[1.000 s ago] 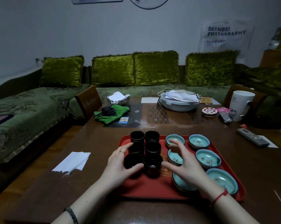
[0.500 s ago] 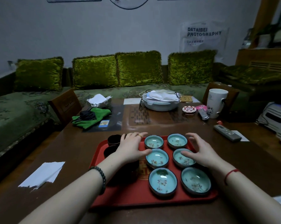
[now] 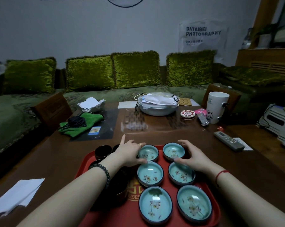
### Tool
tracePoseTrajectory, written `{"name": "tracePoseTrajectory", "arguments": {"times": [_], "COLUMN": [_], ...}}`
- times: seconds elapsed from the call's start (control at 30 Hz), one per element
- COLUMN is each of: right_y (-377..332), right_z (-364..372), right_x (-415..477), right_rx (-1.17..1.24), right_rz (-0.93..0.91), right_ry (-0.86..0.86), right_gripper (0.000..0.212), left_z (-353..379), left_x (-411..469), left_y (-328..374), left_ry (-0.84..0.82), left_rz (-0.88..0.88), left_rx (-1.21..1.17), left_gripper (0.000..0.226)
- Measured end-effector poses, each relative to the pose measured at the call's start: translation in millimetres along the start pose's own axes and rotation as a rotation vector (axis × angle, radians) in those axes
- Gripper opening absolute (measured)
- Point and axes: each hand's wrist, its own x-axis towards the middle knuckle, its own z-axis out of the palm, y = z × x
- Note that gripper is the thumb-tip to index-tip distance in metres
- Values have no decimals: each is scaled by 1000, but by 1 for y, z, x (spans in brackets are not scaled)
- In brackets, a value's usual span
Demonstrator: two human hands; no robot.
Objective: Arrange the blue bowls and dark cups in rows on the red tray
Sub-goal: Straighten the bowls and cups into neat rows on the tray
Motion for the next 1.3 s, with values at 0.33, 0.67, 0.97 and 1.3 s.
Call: {"name": "tracePoseTrajectory", "arguments": {"times": [0.33, 0.67, 0.97, 1.3], "right_y": [1, 2, -5, -4], "right_z": [5, 7, -4, 0], "right_x": [13, 16, -5, -61], "right_rx": [4, 21, 7, -83], "right_rz": [-15, -22, -78, -89], "right_ry": [-17, -19, 15, -34], "right_gripper": [76, 76, 76, 80], "left_z": [5, 7, -1, 10], "left_x": [13, 14, -11, -66], "left_y": [-9, -7, 3, 19], "left_ry": [-6, 27, 102, 24], "left_rz": [49, 57, 8, 25], "left_rx": [-88, -118, -190, -98], "left_gripper": [70, 72, 71, 80]}}
